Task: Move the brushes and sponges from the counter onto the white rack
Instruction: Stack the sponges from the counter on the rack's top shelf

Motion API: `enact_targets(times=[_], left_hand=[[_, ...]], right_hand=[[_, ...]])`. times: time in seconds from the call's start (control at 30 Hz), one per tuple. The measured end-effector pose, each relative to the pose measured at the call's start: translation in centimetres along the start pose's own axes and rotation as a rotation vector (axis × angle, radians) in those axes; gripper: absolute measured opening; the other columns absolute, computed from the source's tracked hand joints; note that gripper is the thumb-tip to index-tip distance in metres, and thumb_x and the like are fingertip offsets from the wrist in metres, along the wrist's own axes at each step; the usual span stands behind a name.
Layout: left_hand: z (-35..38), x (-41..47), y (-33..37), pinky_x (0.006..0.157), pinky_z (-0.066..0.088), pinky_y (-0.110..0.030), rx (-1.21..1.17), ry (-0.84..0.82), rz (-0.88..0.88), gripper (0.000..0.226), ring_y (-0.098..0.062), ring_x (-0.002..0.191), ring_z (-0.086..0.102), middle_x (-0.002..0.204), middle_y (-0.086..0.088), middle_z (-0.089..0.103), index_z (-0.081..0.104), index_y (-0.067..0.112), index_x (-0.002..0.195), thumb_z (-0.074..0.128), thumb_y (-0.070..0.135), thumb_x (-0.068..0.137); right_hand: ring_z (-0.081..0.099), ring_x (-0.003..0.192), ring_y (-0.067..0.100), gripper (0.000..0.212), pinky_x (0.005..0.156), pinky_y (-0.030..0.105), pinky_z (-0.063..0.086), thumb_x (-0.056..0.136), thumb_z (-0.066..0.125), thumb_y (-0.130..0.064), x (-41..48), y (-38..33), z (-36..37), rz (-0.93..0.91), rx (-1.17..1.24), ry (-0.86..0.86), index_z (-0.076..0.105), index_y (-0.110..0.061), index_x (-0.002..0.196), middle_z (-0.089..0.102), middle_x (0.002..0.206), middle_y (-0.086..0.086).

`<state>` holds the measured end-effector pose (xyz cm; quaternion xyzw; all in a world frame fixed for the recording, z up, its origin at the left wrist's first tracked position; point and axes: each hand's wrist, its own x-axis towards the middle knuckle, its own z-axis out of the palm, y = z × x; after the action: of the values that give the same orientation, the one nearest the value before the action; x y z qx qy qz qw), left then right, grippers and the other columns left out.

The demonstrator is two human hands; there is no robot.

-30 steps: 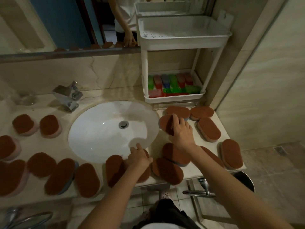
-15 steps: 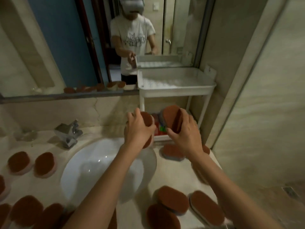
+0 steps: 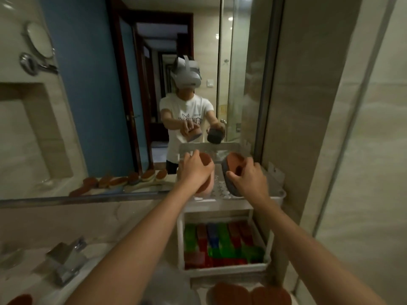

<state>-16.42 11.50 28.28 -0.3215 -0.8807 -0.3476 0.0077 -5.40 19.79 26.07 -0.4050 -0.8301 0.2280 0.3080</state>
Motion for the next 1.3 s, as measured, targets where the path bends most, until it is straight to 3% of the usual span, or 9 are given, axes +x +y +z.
enact_targets(times=[0.13, 0.23, 0.3, 0.4, 0.57, 0.73, 0.87, 1.13, 1.3], left_hand=[[3.0, 2.3, -1.0, 0.108, 0.036, -0.050, 0.026, -0.064, -0.086, 0.062, -0.036, 0.135, 0.036, 0.147, -0.014, 0.035, 0.036, 0.017, 0.141, 0.053, 0.043, 0.088], [4.5, 2.8, -2.4, 0.105, 0.040, -0.045, 0.106, -0.108, -0.090, 0.046, -0.032, 0.129, 0.043, 0.140, -0.014, 0.044, 0.048, 0.013, 0.129, 0.047, 0.041, 0.092], [4.5, 2.8, -3.1, 0.105, 0.040, -0.045, 0.132, -0.127, -0.029, 0.038, -0.031, 0.129, 0.043, 0.137, -0.015, 0.047, 0.053, 0.011, 0.123, 0.039, 0.034, 0.098], [3.4, 2.3, -4.0, 0.106, 0.039, -0.042, 0.161, -0.206, 0.105, 0.035, -0.027, 0.130, 0.040, 0.138, -0.010, 0.046, 0.049, 0.015, 0.131, 0.035, 0.024, 0.100], [1.6, 1.4, -4.7, 0.094, 0.045, -0.031, 0.248, -0.471, 0.247, 0.043, -0.022, 0.116, 0.053, 0.132, -0.006, 0.052, 0.051, 0.015, 0.130, 0.058, 0.029, 0.089], [2.2, 2.0, -5.1, 0.086, 0.041, -0.028, 0.200, -0.385, 0.245, 0.040, -0.023, 0.114, 0.050, 0.131, -0.006, 0.045, 0.048, 0.014, 0.124, 0.061, 0.022, 0.087], [2.8, 2.5, -5.6, 0.094, 0.043, -0.033, 0.179, -0.331, 0.235, 0.033, -0.023, 0.116, 0.048, 0.129, -0.007, 0.047, 0.048, 0.015, 0.121, 0.057, 0.015, 0.089], [3.8, 2.3, -6.0, 0.108, 0.031, -0.037, 0.267, -0.198, 0.223, 0.038, -0.025, 0.130, 0.037, 0.139, -0.006, 0.042, 0.042, 0.015, 0.129, 0.047, 0.009, 0.092], [3.8, 2.6, -6.2, 0.106, 0.033, -0.037, 0.251, -0.175, 0.206, 0.039, -0.026, 0.130, 0.038, 0.139, -0.007, 0.042, 0.043, 0.016, 0.129, 0.049, 0.009, 0.091]], right_hand=[[0.057, 0.113, 0.032, 0.058, 0.092, 0.041, 0.050, 0.085, 0.063, -0.038, 1.7, 0.4, 2.0, -0.007, -0.060, -0.057, 0.040, -0.011, 0.130, 0.052, 0.128, 0.014], [0.057, 0.113, 0.030, 0.054, 0.091, 0.038, 0.050, 0.087, 0.059, -0.041, 2.3, 1.0, 3.3, -0.026, -0.155, -0.151, 0.043, -0.010, 0.129, 0.053, 0.126, 0.013], [0.060, 0.106, 0.027, 0.045, 0.088, 0.038, 0.053, 0.089, 0.056, -0.043, 2.5, 1.5, 3.6, -0.047, -0.217, -0.197, 0.053, -0.010, 0.119, 0.059, 0.119, 0.012], [0.064, 0.096, 0.025, 0.037, 0.083, 0.039, 0.055, 0.089, 0.057, -0.040, 2.8, 2.0, 3.6, -0.070, -0.193, -0.246, 0.064, -0.010, 0.108, 0.069, 0.107, 0.010], [0.064, 0.099, 0.022, 0.038, 0.085, 0.032, 0.053, 0.086, 0.063, -0.033, 3.1, 1.6, 3.5, -0.098, -0.138, -0.409, 0.064, -0.009, 0.115, 0.069, 0.111, 0.009], [0.058, 0.107, 0.025, 0.047, 0.088, 0.032, 0.048, 0.085, 0.065, -0.030, 3.3, 1.5, 4.7, -0.130, -0.199, -0.412, 0.054, -0.011, 0.126, 0.062, 0.121, 0.010], [0.054, 0.117, 0.027, 0.061, 0.097, 0.035, 0.046, 0.086, 0.063, -0.031, 3.7, 0.9, 5.8, -0.122, -0.192, -0.397, 0.041, -0.014, 0.140, 0.056, 0.131, 0.011], [0.055, 0.109, 0.028, 0.045, 0.092, 0.034, 0.046, 0.089, 0.059, -0.026, 4.5, 0.6, 6.5, -0.236, -0.226, -0.383, 0.049, -0.017, 0.132, 0.054, 0.124, 0.012], [0.053, 0.113, 0.031, 0.048, 0.096, 0.036, 0.044, 0.092, 0.054, -0.029, 4.7, 0.6, 6.7, -0.303, -0.312, -0.426, 0.041, -0.023, 0.138, 0.047, 0.128, 0.015]])
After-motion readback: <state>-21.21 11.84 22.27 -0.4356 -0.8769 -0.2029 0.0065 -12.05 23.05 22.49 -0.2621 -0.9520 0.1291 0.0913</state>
